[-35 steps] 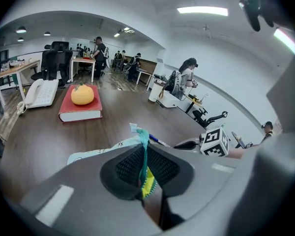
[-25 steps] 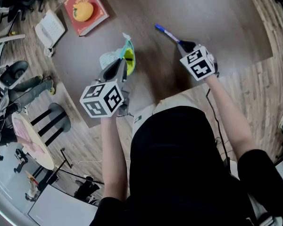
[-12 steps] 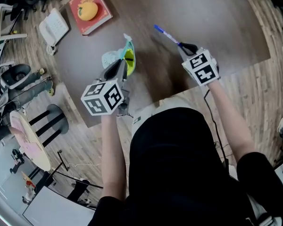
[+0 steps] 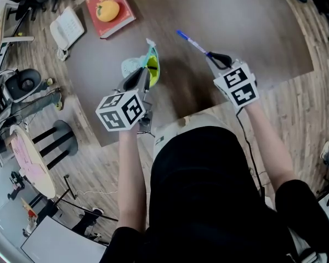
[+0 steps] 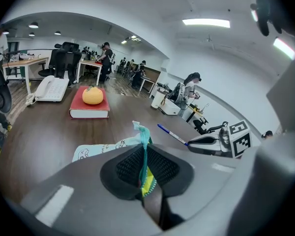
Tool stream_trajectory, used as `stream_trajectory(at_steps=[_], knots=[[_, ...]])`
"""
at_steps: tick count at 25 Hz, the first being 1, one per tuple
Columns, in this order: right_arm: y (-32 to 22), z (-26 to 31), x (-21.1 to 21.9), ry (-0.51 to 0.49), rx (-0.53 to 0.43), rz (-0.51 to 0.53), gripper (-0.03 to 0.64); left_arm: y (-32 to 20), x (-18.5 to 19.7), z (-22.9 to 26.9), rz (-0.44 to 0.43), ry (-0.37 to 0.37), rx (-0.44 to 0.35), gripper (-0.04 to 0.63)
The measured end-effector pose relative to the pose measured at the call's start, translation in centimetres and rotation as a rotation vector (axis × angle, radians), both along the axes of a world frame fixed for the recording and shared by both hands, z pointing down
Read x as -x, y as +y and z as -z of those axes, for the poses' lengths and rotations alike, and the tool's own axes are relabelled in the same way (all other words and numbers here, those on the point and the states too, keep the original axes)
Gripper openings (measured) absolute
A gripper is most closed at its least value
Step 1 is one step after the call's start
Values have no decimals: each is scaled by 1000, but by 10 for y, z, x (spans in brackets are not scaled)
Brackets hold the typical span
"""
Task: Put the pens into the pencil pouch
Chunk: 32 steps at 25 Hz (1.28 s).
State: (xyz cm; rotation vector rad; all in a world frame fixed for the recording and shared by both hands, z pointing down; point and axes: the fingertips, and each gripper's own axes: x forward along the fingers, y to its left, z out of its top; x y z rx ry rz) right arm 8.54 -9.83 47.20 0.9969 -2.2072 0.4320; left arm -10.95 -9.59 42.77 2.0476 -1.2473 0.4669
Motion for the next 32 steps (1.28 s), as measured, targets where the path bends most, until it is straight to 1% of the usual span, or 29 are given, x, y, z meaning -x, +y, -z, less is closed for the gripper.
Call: stream_trajectory(at_steps=[10, 21, 32], knots=[[12, 29, 16, -42, -13, 53, 41, -1, 8, 3, 17, 19, -17, 23], [29, 52, 44, -86, -17, 154, 41, 1, 16, 3, 45, 37, -25, 23], [53, 58, 68, -113, -7, 239, 41, 0, 16, 3, 61, 43, -29, 23]])
